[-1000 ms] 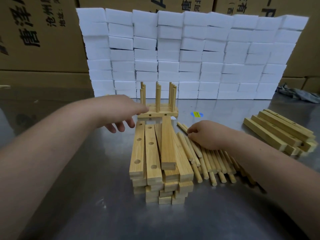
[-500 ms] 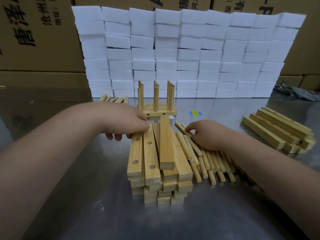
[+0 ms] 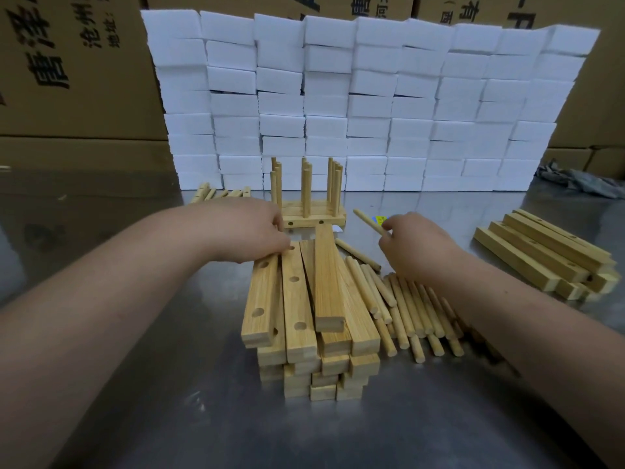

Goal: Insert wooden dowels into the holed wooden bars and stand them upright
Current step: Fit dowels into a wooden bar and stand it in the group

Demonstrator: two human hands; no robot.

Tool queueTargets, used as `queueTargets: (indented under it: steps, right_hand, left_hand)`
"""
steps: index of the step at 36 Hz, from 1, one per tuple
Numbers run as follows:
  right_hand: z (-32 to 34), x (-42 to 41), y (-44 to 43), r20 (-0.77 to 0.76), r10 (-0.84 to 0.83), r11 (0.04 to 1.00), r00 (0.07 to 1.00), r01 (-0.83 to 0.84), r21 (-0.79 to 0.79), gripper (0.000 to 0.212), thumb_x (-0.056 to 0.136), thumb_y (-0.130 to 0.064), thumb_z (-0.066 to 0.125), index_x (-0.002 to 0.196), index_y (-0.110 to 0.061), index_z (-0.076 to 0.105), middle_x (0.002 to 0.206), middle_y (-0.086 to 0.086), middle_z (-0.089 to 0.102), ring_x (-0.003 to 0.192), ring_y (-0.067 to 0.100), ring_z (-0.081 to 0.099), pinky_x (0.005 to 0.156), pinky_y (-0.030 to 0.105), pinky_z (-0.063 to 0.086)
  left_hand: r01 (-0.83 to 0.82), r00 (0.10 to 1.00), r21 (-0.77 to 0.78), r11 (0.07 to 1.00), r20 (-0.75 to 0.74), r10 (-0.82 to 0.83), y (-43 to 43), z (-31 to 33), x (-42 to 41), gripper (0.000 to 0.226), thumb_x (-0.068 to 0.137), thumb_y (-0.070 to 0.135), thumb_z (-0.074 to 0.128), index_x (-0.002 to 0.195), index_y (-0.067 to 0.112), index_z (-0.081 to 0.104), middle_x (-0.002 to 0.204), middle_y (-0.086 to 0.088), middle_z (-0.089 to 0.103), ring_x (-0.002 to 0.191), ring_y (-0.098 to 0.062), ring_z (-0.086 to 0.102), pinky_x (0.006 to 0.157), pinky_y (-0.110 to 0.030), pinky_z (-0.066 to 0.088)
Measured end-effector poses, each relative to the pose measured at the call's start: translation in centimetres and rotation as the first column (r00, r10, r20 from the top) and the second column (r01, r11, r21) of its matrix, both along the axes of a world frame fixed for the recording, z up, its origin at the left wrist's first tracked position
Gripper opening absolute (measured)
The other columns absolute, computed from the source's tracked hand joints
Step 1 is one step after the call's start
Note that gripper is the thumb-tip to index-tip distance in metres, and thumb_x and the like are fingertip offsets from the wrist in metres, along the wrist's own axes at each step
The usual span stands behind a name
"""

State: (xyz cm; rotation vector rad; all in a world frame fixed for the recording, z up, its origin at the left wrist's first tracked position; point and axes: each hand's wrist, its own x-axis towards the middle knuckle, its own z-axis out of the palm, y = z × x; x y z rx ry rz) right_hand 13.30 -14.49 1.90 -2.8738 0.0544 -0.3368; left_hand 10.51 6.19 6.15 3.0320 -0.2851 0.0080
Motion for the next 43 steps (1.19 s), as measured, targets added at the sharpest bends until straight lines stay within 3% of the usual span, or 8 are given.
queueTargets:
  steps: [5, 9, 11, 14, 18, 23, 33, 43]
  right_hand:
    - [2.1, -0.9, 0.0, 0.245, 0.028, 0.976, 0.969, -0.08, 0.202, 0.031, 0.093, -0.014, 0.034, 0.11, -0.013, 0.06, 0.089, 0.008, 0.052, 0.058, 0.018, 0.044, 0.046, 0.025, 0.027]
    - [4.6, -2.5, 0.3, 0.406, 0.081, 0.942, 0.91, -0.202, 0.267, 0.028, 0.094, -0.016, 0.032, 0.105, -0.016, 0.059, 0.088, 0.007, 0.05, 0.054, 0.014, 0.043, 0.045, 0.024, 0.026]
    - [5.6, -3.3, 0.6, 0.436, 0.126, 0.935, 0.891, -0.254, 0.249, 0.028, 0.096, -0.016, 0.032, 0.105, -0.016, 0.058, 0.087, 0.005, 0.05, 0.055, 0.014, 0.043, 0.045, 0.024, 0.028]
    - [6.7, -4.5, 1.0, 0.432, 0.207, 0.91, 0.878, -0.334, 0.245, 0.024, 0.097, -0.015, 0.033, 0.096, -0.021, 0.056, 0.069, -0.004, 0.046, 0.047, 0.008, 0.041, 0.038, 0.016, 0.03]
    - [7.2, -5.7, 1.6, 0.371, 0.321, 0.865, 0.871, -0.43, 0.26, 0.027, 0.096, -0.014, 0.035, 0.08, -0.023, 0.054, 0.047, -0.011, 0.051, 0.035, -0.003, 0.042, 0.033, 0.01, 0.028]
    - [6.5, -6.1, 2.3, 0.313, 0.351, 0.9, 0.883, -0.41, 0.149, 0.023, 0.097, -0.02, 0.035, 0.084, -0.024, 0.053, 0.071, -0.006, 0.056, 0.05, 0.006, 0.042, 0.043, 0.018, 0.031]
    - [6.5, -6.2, 2.4, 0.403, 0.355, 0.868, 0.844, -0.457, 0.192, 0.024, 0.096, -0.023, 0.041, 0.087, -0.018, 0.062, 0.057, -0.006, 0.046, 0.048, -0.002, 0.041, 0.043, 0.012, 0.032]
    - [6.9, -6.3, 2.2, 0.435, 0.318, 0.861, 0.842, -0.449, 0.238, 0.025, 0.093, -0.022, 0.041, 0.075, -0.03, 0.056, 0.045, -0.019, 0.05, 0.044, -0.002, 0.044, 0.038, 0.012, 0.032]
  left_hand:
    - [0.039, 0.984, -0.342, 0.939, 0.176, 0.023, 0.2, 0.6, 0.4, 0.023, 0.096, 0.028, 0.036, 0.113, 0.028, 0.052, 0.081, 0.007, 0.055, 0.065, -0.012, 0.056, 0.053, -0.024, 0.04]
    - [0.036, 0.994, -0.873, 0.487, 0.084, 0.076, 0.2, 1.6, 0.5, 0.034, 0.098, 0.02, 0.039, 0.128, 0.03, 0.051, 0.079, -0.004, 0.062, 0.054, -0.016, 0.061, 0.052, -0.025, 0.054]
    - [0.016, 0.998, -0.958, 0.286, 0.033, 0.057, 0.3, 1.9, 0.4, 0.037, 0.098, 0.019, 0.041, 0.134, 0.028, 0.047, 0.078, -0.007, 0.064, 0.048, -0.016, 0.061, 0.053, -0.025, 0.056]
    - [-0.004, 0.998, -0.989, 0.15, 0.005, 0.057, 0.4, 2.0, 0.2, 0.033, 0.097, 0.02, 0.046, 0.13, 0.019, 0.049, 0.076, -0.005, 0.07, 0.045, -0.013, 0.06, 0.046, -0.021, 0.051]
    - [-0.03, 0.999, -0.991, 0.13, -0.027, 0.025, 0.2, 2.3, -0.1, 0.021, 0.097, 0.023, 0.047, 0.102, 0.008, 0.061, 0.078, -0.001, 0.074, 0.044, -0.008, 0.058, 0.044, -0.016, 0.047]
    - [-0.008, 1.0, -0.994, 0.111, -0.011, -0.028, -0.4, 2.5, -0.5, 0.023, 0.095, 0.026, 0.049, 0.09, 0.01, 0.065, 0.076, -0.003, 0.073, 0.045, -0.008, 0.058, 0.047, -0.018, 0.048]
    - [-0.124, 0.974, -0.989, -0.077, -0.107, -0.199, -0.3, 2.8, -0.6, 0.035, 0.09, 0.002, 0.035, 0.109, 0.009, 0.063, 0.078, -0.011, 0.069, 0.053, -0.012, 0.057, 0.05, -0.019, 0.051]
    - [-0.17, 0.97, -0.985, 0.018, -0.171, -0.173, -0.5, 2.5, -0.7, 0.021, 0.089, 0.017, 0.056, 0.073, 0.008, 0.066, 0.055, -0.001, 0.061, 0.046, -0.009, 0.054, 0.047, -0.016, 0.048]
